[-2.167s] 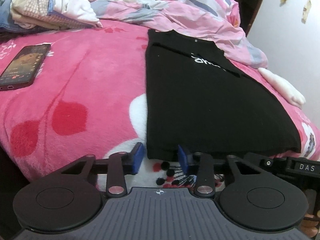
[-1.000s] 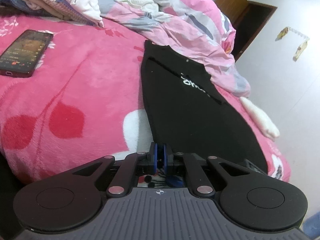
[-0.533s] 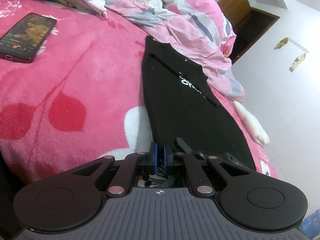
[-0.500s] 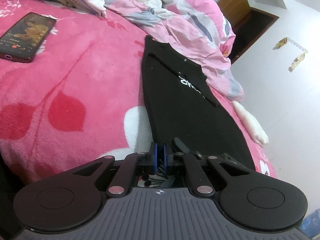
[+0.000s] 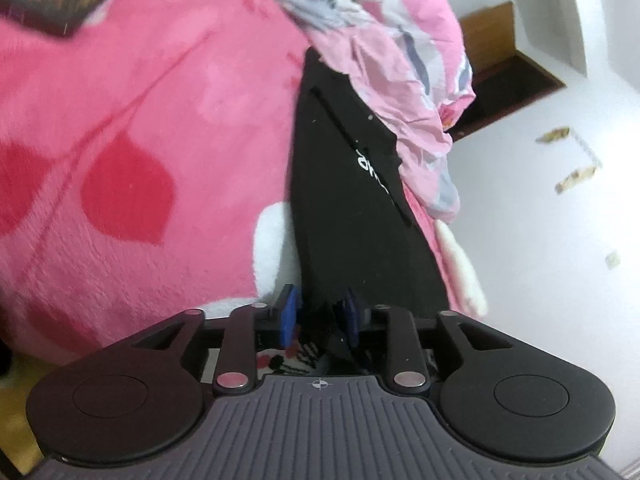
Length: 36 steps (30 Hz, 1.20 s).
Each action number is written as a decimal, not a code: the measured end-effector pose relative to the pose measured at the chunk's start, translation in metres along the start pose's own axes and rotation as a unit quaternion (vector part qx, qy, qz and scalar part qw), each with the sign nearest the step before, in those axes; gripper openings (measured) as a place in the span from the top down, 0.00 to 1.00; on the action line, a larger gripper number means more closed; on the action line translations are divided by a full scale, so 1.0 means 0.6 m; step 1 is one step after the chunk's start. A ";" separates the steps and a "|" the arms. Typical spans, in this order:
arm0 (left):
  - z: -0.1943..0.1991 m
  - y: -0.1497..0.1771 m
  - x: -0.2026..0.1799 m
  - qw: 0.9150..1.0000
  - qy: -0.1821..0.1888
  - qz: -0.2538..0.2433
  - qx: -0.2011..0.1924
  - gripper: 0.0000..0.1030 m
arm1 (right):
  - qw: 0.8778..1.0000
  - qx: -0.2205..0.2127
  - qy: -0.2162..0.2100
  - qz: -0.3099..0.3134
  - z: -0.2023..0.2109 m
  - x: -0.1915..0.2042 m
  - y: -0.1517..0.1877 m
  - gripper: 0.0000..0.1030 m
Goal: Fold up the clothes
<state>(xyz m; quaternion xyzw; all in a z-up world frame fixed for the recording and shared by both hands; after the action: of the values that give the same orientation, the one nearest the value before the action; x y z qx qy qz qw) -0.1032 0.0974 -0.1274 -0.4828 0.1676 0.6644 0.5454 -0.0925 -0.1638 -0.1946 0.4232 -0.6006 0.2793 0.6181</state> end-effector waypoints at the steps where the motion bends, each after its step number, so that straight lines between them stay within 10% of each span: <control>1: -0.004 -0.002 0.003 1.000 0.004 0.005 0.004 0.71 | 1.000 0.000 0.000 -0.001 0.000 0.000 -0.001 0.97; 19: -0.054 -0.045 0.000 0.997 0.041 0.023 0.068 0.72 | 0.999 0.013 0.003 0.031 -0.009 0.030 -0.024 0.97; 36: -0.055 -0.039 -0.009 0.997 -0.012 -0.009 0.081 0.86 | 0.978 0.019 0.146 0.148 0.031 0.106 0.005 0.88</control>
<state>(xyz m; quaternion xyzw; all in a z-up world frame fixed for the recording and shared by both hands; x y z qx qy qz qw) -0.0678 0.0777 -0.1319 -0.4303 0.2103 0.6495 0.5906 -0.0966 -0.1890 -0.1330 0.2956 -0.5542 0.4381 0.6431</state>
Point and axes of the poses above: each gripper's, at about its wrist camera, not at the fingertips, and z roughly against the way its jaws point, x to its left, y to its underside, the point moved 3 cm from there along -z, roughly the way its jaws point, and after that the axes turned 9 degrees about x, right-handed, at the moved point
